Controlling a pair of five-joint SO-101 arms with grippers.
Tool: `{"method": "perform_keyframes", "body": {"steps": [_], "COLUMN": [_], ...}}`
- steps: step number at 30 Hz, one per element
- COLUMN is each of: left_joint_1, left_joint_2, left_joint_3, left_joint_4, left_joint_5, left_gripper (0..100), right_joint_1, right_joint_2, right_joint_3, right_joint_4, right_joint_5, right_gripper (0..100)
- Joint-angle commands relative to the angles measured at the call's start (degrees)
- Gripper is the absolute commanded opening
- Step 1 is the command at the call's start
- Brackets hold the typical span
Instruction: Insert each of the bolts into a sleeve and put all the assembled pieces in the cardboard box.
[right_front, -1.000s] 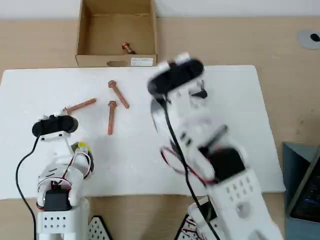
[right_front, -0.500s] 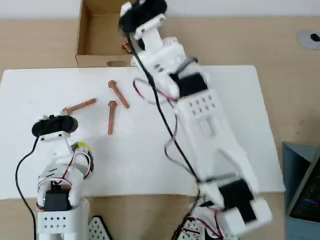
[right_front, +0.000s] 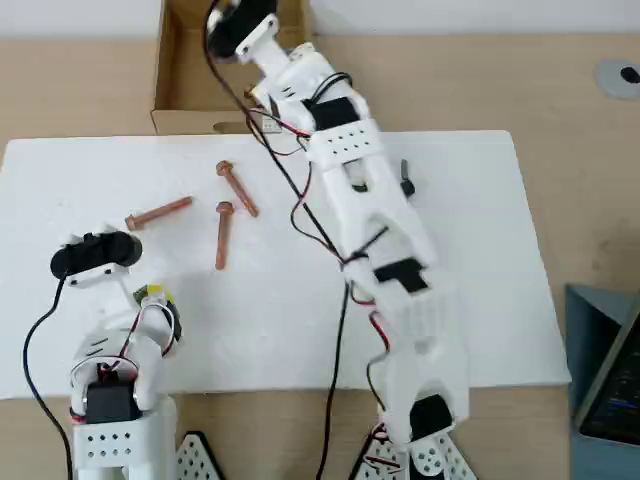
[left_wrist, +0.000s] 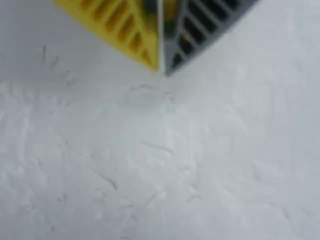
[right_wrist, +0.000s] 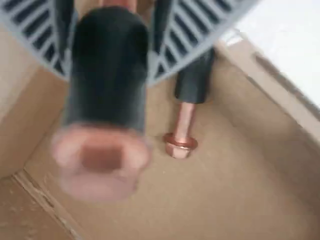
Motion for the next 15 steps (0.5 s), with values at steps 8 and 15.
{"method": "perform_keyframes", "body": {"steps": [8, 15], "left_joint_1": [-0.2, -0.1], "left_joint_2": [-0.2, -0.2], "left_joint_3": [-0.3, -0.3], "left_joint_4": [-1.0, -1.0], "left_joint_5": [0.3, 0.3], "left_gripper": [0, 0], "right_joint_1": [1.2, 1.2], "right_joint_2": [23.9, 33.1], "right_joint_3": [-32.5, -43.5], "right_joint_4": [-1.8, 1.3], "right_joint_5": [16.0, 22.2], "right_gripper": [1.1, 4.3]}}
